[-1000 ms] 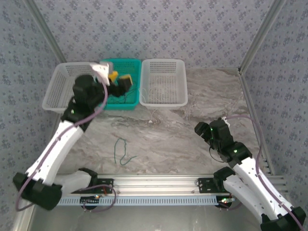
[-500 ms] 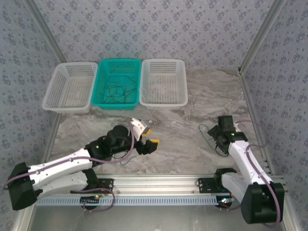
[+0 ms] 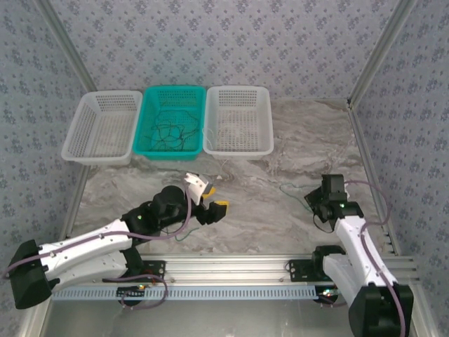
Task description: Untangle the cables
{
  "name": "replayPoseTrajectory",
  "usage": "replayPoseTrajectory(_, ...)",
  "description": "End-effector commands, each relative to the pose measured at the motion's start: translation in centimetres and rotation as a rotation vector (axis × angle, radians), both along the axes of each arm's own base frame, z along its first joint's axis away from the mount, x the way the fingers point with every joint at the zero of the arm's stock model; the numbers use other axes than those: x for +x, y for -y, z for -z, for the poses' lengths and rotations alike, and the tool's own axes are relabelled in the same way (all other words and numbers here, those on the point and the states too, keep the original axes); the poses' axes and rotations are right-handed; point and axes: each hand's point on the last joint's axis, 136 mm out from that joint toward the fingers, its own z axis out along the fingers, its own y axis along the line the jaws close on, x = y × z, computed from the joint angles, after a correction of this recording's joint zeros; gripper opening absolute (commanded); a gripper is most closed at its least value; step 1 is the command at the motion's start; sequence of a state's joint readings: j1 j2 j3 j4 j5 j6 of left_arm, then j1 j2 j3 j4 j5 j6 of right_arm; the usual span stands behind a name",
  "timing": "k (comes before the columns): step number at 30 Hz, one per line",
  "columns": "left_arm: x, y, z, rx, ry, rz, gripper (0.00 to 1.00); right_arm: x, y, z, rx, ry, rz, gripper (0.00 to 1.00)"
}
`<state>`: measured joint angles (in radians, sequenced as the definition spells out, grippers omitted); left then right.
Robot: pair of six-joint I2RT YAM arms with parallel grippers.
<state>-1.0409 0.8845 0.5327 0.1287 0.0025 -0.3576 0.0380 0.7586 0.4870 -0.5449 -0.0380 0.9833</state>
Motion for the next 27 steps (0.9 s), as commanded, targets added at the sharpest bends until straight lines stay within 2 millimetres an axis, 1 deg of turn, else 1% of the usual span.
replayPoseTrajectory(1, 0.1, 0.5, -2.0, -0.097, 0.001, -0.008, 0.74, 2.1, -4.0, -6.6, 0.111, 0.237, -0.164, 0.00)
replayPoseTrajectory(2, 0.1, 0.6, -2.3, -0.112, 0.002, -0.006, 0.74, 2.2, -4.7, -7.8, 0.125, 0.275, -0.187, 0.00)
replayPoseTrajectory(4, 0.0, 1.1, -2.6, -0.128, 0.008, 0.012, 0.74, 2.4, -6.7, -10.1, 0.168, 0.345, -0.256, 0.00)
replayPoseTrajectory(6, 0.0, 1.8, -2.3, -0.124, 0.009, 0.036, 0.74, 2.5, -8.4, -11.8, 0.225, 0.388, -0.287, 0.00)
replayPoseTrajectory(10, -0.2, 3.8, -1.9, -0.141, 0.011, 0.100, 0.74, 2.7, -10.8, -14.0, 0.293, 0.406, -0.298, 0.00)
replayPoseTrajectory(14, 0.5, 5.8, -2.4, -0.184, 0.050, 0.131, 0.74, 3.0, -13.0, -16.2, 0.326, 0.446, -0.323, 0.00)
replayPoseTrajectory(17, 1.9, 6.9, -2.4, -0.192, 0.129, 0.099, 0.74, 3.0, -14.4, -17.3, 0.347, 0.459, -0.339, 0.00)
replayPoseTrajectory(20, 3.6, 7.8, -2.6, -0.194, 0.253, 0.053, 0.74, 2.9, -15.8, -18.3, 0.370, 0.467, -0.368, 0.00)
replayPoseTrajectory(23, 6.1, 8.2, -2.2, -0.153, 0.349, -0.045, 0.74, 2.8, -16.8, -19.2, 0.378, 0.477, -0.395, 0.00)
replayPoseTrajectory(25, 7.3, 8.3, -2.2, -0.181, 0.415, -0.105, 0.74, 2.6, -17.6, -19.8, 0.384, 0.486, -0.420, 0.00)
replayPoseTrajectory(27, 7.7, 8.7, -2.9, -0.244, 0.453, -0.111, 0.75, 2.5, -18.0, -20.1, 0.377, 0.492, -0.437, 0.00)
